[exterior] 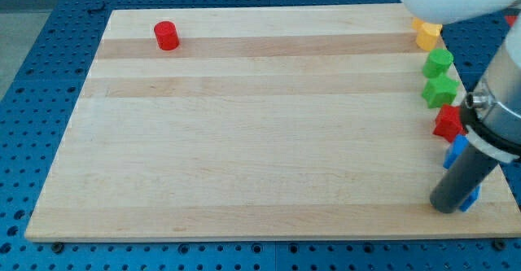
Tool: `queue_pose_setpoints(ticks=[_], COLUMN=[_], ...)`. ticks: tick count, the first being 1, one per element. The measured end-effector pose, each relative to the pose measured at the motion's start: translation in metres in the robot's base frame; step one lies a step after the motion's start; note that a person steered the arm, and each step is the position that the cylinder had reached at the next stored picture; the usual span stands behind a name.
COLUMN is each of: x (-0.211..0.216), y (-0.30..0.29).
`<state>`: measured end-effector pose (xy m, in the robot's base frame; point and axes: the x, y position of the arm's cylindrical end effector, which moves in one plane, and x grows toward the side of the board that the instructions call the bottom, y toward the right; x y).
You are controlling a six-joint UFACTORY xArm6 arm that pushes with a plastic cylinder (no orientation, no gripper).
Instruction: Move red circle slightly right
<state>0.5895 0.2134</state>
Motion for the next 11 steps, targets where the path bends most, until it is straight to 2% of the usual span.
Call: queue_pose_setpoints(ticks=[1, 2, 3, 4, 5, 7, 8, 9, 11], x=[0.000, -0.009, -0.053, -0.114, -0.188, -0.342, -0.380, -0.382, -0.331], y=[0.006, -0.044, -0.126, -0.207, -0.262, -0.315, -0.382, -0.451, -0.453])
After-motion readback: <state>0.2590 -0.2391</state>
